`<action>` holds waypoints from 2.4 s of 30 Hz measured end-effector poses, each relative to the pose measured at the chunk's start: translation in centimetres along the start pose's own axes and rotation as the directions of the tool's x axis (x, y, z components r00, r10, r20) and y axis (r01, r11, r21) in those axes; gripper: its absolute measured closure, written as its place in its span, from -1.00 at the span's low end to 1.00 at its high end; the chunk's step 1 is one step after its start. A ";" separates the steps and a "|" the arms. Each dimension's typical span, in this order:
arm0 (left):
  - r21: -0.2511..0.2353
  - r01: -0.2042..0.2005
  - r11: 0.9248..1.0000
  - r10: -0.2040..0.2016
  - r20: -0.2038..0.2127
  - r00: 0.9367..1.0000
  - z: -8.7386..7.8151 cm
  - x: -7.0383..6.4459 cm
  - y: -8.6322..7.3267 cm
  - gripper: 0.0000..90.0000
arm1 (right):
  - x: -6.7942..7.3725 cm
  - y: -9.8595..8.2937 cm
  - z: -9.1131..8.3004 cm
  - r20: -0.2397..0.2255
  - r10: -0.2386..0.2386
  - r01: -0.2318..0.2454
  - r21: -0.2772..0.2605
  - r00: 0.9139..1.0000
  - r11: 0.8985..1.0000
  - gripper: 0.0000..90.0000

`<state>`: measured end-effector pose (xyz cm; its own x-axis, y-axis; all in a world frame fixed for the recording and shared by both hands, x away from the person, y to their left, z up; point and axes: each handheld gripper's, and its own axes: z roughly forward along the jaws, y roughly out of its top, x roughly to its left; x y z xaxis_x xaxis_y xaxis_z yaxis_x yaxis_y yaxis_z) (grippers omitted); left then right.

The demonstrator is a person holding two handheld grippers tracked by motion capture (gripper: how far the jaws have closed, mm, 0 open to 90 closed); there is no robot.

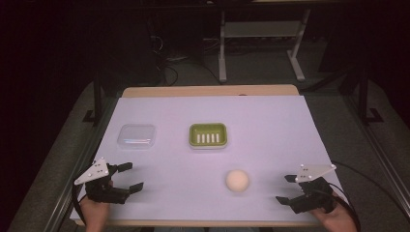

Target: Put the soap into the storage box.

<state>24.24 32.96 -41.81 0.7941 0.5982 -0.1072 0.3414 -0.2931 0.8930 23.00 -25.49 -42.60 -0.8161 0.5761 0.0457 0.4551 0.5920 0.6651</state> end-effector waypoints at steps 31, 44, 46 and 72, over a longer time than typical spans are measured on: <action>-0.017 -0.002 1.000 0.002 0.008 1.000 -0.1 -0.1 0.2 -0.71 | 1.5 1.8 1.4 -0.035 -0.046 0.045 -0.008 0.998 0.999 -0.53; -0.013 0.003 1.000 -0.003 0.009 1.000 -0.1 -0.2 0.2 -0.71 | 1.6 2.9 2.2 -0.054 -0.063 0.064 0.003 0.997 0.998 -0.54; -0.013 0.001 1.000 -0.001 0.009 1.000 -0.1 -0.2 0.2 -0.71 | 1.5 3.0 2.3 -0.057 -0.065 0.065 0.004 0.996 0.998 -0.54; -0.017 0.004 1.000 -0.004 0.005 1.000 -0.1 -0.2 0.1 -0.71 | 0.5 6.4 2.9 -0.088 -0.107 0.107 0.003 0.990 0.994 -0.55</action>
<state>24.04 32.87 -41.68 0.7950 0.5960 -0.1132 0.3364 -0.2779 0.8998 26.60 -19.74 -40.48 -0.8880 0.4581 0.0396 0.3661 0.6523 0.6637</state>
